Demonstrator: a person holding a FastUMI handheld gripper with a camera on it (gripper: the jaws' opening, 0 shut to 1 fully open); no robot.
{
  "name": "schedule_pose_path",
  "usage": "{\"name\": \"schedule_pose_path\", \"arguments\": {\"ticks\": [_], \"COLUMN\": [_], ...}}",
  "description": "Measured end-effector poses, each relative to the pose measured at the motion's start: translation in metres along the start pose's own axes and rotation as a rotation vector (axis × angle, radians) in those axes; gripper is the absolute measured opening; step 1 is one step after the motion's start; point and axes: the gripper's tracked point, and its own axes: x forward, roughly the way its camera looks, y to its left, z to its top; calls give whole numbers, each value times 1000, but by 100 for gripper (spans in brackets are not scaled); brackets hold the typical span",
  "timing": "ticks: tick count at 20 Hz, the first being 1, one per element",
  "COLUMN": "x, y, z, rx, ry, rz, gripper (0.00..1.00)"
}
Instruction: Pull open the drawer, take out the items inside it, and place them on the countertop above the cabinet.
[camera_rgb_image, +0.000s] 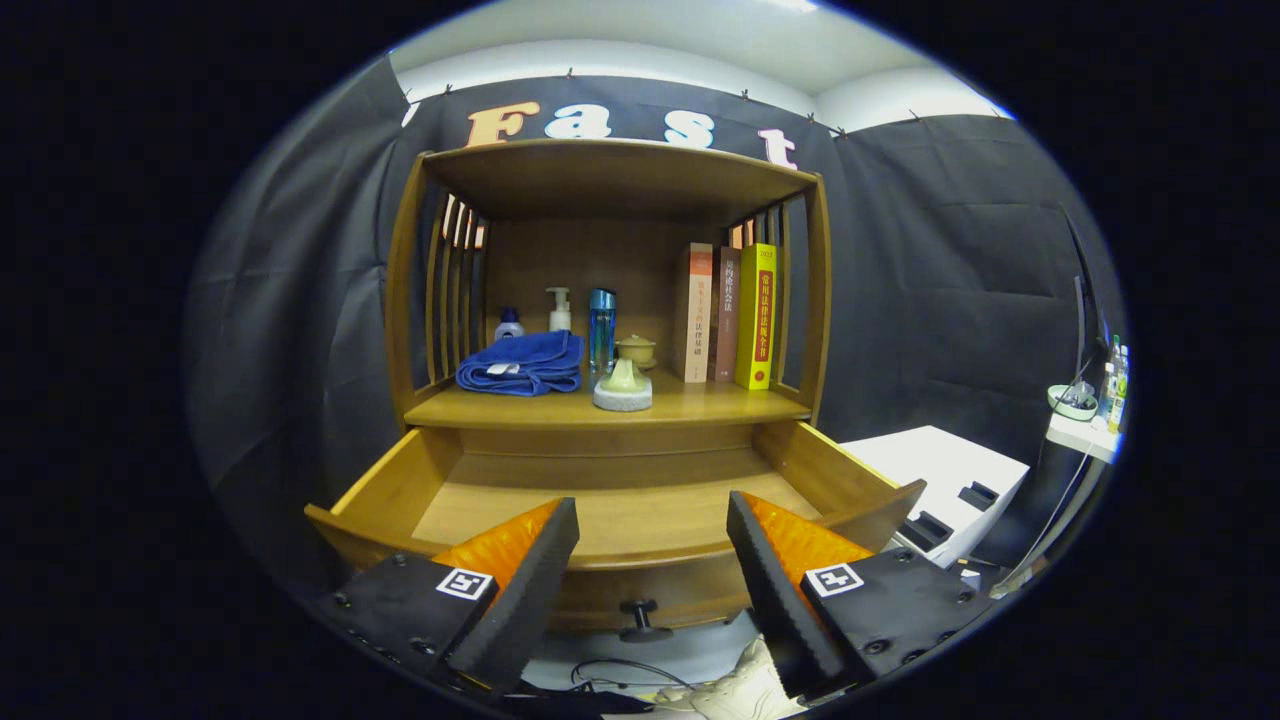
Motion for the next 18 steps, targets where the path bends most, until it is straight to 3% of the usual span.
{"name": "schedule_pose_path", "arguments": {"ticks": [11, 18], "x": [2, 5], "y": [18, 26], "z": [-57, -63], "rx": [-20, -16], "ry": [66, 78], "rz": [28, 44], "gripper": [96, 95]}}
